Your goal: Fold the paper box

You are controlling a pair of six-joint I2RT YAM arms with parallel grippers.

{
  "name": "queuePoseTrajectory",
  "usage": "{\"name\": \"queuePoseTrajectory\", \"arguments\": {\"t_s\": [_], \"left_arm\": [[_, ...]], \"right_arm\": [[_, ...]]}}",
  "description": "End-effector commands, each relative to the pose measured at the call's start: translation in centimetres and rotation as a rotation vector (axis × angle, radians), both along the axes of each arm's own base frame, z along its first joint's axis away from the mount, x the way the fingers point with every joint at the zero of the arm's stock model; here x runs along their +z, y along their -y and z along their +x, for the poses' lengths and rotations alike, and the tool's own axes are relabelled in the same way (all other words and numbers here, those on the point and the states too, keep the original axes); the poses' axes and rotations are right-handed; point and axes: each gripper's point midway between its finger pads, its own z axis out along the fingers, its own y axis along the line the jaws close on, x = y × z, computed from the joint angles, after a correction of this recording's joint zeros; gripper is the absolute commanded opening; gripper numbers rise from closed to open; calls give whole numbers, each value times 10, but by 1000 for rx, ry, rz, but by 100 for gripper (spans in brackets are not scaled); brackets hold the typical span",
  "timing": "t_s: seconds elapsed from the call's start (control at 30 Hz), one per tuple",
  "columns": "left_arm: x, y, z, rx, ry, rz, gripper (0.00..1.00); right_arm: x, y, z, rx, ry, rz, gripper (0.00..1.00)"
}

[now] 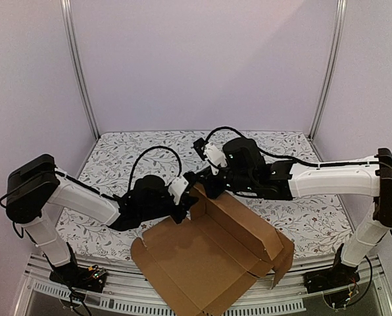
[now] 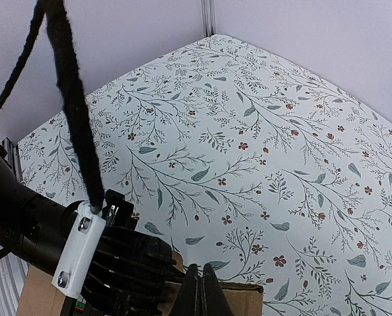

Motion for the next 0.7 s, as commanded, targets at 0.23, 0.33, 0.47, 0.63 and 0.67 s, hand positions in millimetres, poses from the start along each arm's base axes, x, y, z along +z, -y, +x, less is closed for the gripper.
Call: {"name": "queuePoseTrajectory", "arguments": {"t_s": [0.23, 0.33, 0.47, 0.63, 0.67], "left_arm": [[-2, 0, -1, 11, 12, -102, 21], [-2, 3, -1, 7, 20, -117, 26], [0, 2, 2, 21, 50, -146, 28], [5, -1, 7, 50, 101, -197, 29], [5, -1, 7, 49, 110, -204, 29]], "right_arm": [[-51, 4, -3, -12, -85, -55, 0], [-54, 7, -4, -15, -88, -60, 0], [-55, 8, -6, -11, -99, -58, 0], [-55, 11, -8, -12, -100, -56, 0], [-55, 11, -8, -13, -102, -55, 0]]}}
